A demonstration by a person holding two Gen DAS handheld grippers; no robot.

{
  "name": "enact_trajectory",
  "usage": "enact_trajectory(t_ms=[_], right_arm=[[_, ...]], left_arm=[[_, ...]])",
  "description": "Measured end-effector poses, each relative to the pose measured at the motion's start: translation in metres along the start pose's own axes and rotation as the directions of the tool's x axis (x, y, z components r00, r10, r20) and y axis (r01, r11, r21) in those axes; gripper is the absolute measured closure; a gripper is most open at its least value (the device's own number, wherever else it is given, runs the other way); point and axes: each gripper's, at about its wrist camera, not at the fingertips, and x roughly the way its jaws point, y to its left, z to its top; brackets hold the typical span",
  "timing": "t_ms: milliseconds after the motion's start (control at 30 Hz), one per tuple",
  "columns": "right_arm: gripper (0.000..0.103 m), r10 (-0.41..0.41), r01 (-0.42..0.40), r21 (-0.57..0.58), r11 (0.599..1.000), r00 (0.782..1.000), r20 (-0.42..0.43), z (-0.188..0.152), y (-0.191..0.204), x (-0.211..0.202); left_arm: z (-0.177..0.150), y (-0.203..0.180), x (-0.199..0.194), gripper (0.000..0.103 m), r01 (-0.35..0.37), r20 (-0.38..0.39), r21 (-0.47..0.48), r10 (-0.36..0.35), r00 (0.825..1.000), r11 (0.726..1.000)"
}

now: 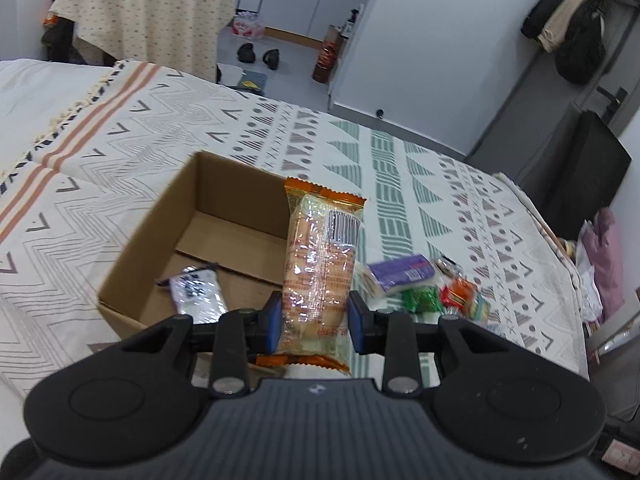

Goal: Organize snacks
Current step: 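Carry both snacks over the cardboard box and open both tools to drop them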

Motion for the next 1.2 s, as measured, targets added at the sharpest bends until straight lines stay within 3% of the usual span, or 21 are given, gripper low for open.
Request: enact_trajectory(t_ms=[767, 967, 1200], right_arm=[[0.07, 0.055, -0.059, -0.102, 0.993, 0.998, -0.04, 0.007, 0.089, 0.034], [0.07, 0.059, -0.064, -0.107, 0.992, 0.997, -0.046, 0.008, 0.098, 0.043], [0.068, 0.075, -0.078, -0.093, 0.993, 0.996, -0.04, 0.009, 0.103, 0.048]], left_arm=[[0.024, 0.087, 0.018, 0.071, -0.061, -0.028, -0.132, 0.058, 0.998, 0.989], [0.024, 0.1, 0.017, 0.067, -0.074, -0.031, -0.15, 0.07, 0.997, 0.986], [0.021, 0.105, 0.013, 0.05, -0.076, -0.045, -0.147, 0.07, 0.997, 0.986]])
